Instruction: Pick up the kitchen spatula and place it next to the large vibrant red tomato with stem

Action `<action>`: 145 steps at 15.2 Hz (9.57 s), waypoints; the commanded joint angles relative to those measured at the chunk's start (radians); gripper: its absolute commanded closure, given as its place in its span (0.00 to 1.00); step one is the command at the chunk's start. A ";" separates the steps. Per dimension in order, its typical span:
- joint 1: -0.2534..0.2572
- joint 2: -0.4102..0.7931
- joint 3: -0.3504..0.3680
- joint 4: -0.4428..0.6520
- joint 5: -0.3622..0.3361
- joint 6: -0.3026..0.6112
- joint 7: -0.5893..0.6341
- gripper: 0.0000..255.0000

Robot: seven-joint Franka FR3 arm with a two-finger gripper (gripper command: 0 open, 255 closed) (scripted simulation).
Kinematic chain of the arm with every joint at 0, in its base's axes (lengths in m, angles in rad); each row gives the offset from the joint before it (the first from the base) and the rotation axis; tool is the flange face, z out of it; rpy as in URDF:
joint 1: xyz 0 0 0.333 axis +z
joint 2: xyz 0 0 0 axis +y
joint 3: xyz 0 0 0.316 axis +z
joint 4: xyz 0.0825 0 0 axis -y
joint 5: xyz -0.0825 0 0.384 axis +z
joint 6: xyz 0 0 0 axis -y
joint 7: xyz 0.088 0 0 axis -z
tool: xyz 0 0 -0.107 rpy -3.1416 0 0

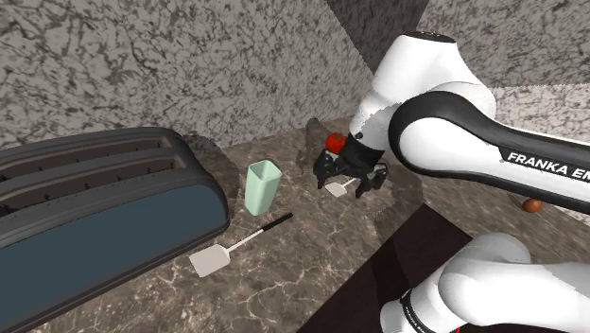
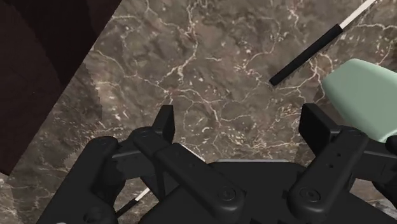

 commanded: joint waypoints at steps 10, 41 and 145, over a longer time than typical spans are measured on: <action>-0.210 0.300 0.437 0.130 0.107 0.198 0.660 0.00; -0.773 0.746 1.085 0.238 -0.213 0.444 1.239 1.00; -0.691 1.013 0.362 0.565 -0.489 0.271 0.744 0.00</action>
